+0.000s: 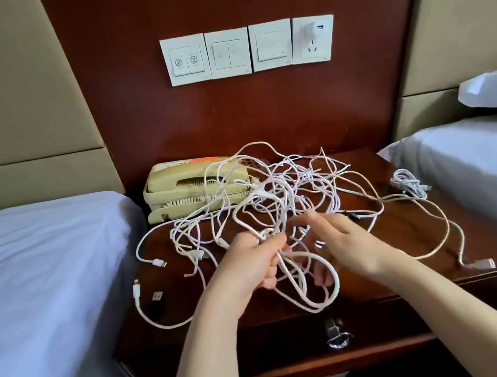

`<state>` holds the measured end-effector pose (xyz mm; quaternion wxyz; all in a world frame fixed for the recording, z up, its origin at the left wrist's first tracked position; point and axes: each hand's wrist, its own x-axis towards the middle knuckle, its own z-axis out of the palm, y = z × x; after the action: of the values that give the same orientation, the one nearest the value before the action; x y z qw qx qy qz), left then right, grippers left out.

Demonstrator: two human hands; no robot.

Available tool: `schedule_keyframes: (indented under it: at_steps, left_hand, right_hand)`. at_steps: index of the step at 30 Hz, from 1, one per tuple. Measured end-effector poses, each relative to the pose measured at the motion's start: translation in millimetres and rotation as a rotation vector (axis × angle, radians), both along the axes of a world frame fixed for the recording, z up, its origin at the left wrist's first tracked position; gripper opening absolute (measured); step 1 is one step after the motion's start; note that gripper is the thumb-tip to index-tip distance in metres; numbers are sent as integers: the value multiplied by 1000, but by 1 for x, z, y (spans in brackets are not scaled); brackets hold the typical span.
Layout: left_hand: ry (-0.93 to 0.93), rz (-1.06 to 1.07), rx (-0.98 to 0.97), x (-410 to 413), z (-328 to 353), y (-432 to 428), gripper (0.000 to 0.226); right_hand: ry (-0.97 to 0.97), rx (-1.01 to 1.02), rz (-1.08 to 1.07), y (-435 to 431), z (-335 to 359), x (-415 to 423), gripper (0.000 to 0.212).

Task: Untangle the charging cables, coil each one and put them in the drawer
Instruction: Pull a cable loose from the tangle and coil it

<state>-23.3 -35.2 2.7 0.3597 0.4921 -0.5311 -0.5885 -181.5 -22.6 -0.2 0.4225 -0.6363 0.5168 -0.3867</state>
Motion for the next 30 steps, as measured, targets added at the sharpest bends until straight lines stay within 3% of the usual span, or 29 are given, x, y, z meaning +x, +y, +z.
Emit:
schedule_keyframes:
  at_steps: [3,7,13,18,22,27,30]
  left_hand:
    - [-72,139,-56,-12,-12,-13,27]
    - [-150,302,-135,-24,-17,-25,28]
    - [46,276,-119,-35,-27,-41,22]
    - [185,180,-97,-39,-12,-36,15]
    - [317,131,-15,-33,4,-22,14]
    - [250,169,-110,-25,2,-7,33]
    - [194,210,-168,-23,-4,-3,35]
  right_hand:
    - [-33,52,33,-5,-6,-1,62]
    - [115,-85,105,-14,-13,-10,34]
    - [-167,181,-14,-23,-2,-21,47]
    - [-28,-70,-73,-18,4,-29,26]
    - [-17,-196,-261,-18,-5,-41,12]
    - [37,-320,-503,-15,-10,-61,22]
    - [50,-463,-528,-5,-7,-58,31]
